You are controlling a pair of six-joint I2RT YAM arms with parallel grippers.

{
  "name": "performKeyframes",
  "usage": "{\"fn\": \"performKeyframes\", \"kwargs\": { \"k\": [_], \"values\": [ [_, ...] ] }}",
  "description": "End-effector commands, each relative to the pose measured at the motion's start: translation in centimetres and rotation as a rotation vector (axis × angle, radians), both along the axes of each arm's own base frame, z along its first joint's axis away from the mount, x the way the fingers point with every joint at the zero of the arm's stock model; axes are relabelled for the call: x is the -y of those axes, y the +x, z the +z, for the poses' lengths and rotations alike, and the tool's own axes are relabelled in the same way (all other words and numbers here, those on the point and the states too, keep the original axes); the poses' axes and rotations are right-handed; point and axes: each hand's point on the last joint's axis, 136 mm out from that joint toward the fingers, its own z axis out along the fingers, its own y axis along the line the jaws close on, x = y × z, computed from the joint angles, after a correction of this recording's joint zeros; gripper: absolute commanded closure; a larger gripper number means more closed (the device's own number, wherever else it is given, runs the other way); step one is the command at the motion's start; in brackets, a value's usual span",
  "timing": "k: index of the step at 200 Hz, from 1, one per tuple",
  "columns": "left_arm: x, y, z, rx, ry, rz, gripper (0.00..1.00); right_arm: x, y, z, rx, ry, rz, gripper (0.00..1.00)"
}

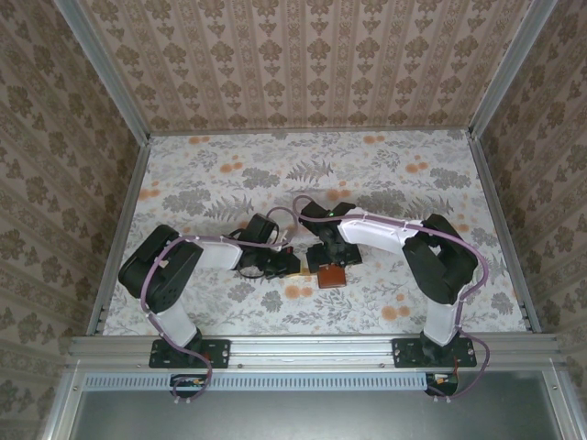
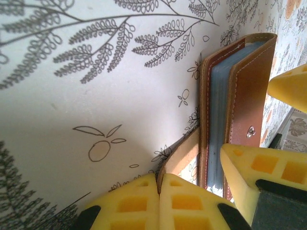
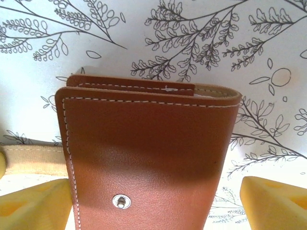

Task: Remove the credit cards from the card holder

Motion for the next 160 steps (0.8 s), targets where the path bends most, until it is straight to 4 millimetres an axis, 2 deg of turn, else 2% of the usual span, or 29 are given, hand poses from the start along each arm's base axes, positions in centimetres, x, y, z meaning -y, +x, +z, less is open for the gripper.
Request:
{"fn": "performKeyframes", "kwargs": {
  "k": [1,45,105,134,160],
  "values": [
    [-0.8,-0.6,-1.0,-0.011,0.013,-0.014,0.96,1.0,-0.2,1.4,0.019,-0.053,-0.016,0.1],
    [-1.1,-0.6,-1.4,-0.014,0.017,-0.01,0.95,1.3,-0.2,2.9,0.038,-0.049,-0.006,0.1],
    [-1.3,0.1,-1.2,-0.017,0.032,0.002,0.95,3.0,-0.4,5.4,0.086,-0.087,0.03,0.12],
    [-1.6,0.2,-1.1,-0.017,0.057,0.0,0.96,4.1,-0.5,6.0,0.091,-0.097,0.043,0.21],
    [-2.4,0.6,-1.2,-0.007,0.12,0.017,0.96,4.6,-0.6,6.0,0.096,-0.073,0.048,0.4]
  ]
}}
